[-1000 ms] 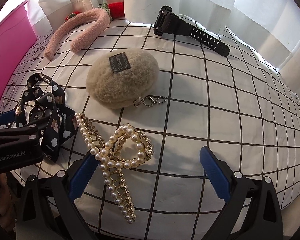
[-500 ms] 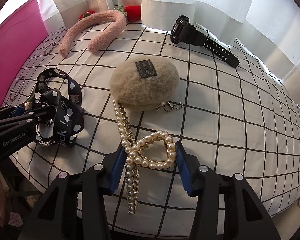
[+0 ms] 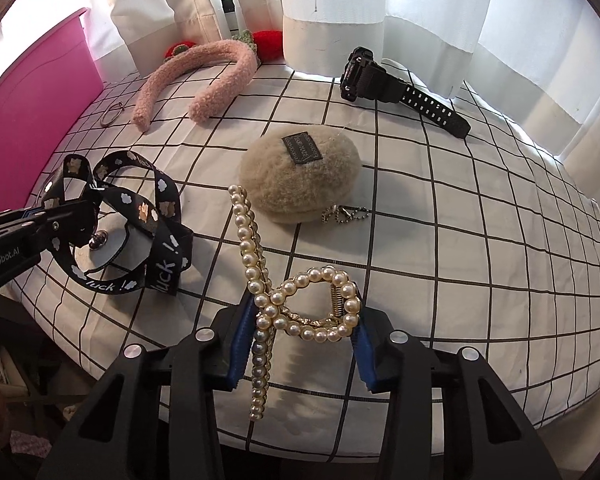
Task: Organize jewelry
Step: 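Close the left tool on the lanyard while the right tool grasps the pearl clip, then lift the lanyard and pearl clip with both tools over the pink tub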
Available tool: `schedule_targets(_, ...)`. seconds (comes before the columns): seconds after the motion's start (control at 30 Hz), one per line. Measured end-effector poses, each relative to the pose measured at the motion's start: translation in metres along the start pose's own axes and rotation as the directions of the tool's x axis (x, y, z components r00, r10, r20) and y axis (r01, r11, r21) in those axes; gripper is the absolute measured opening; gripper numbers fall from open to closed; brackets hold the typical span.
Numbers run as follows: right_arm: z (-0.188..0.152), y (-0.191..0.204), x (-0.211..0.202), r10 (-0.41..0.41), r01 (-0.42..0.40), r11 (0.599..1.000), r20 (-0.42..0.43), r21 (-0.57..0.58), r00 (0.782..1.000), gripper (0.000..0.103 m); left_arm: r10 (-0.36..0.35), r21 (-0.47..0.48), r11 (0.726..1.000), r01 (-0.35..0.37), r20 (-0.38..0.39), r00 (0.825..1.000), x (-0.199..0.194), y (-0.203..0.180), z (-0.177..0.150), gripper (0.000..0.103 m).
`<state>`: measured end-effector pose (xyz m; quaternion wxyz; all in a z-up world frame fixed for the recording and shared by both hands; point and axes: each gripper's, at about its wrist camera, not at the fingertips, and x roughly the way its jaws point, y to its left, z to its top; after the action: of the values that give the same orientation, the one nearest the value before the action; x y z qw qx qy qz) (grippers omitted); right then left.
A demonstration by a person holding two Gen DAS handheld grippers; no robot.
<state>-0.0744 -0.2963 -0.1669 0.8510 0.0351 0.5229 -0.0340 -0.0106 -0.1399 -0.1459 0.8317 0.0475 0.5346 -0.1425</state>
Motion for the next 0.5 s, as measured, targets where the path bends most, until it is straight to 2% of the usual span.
schedule_targets(0.2, 0.002, 0.002, -0.009, 0.001, -0.002, 1.000, 0.020, 0.006, 1.000, 0.041, -0.020, -0.015, 1.000, 0.021, 0.036, 0.999, -0.015, 0.009, 0.005, 0.006)
schedule_targets(0.23, 0.002, 0.003, -0.012, -0.016, 0.017, 1.000, 0.068, -0.008, 0.998, 0.041, -0.024, -0.015, 1.000, 0.025, 0.046, 0.999, -0.019, 0.010, 0.006, 0.006)
schedule_targets(0.5, 0.007, 0.011, -0.039, -0.010, 0.011, 1.000, 0.136, -0.006, 0.991, 0.041, -0.054, -0.016, 0.998, 0.057, 0.140, 0.989, -0.060, 0.015, 0.022, 0.006)
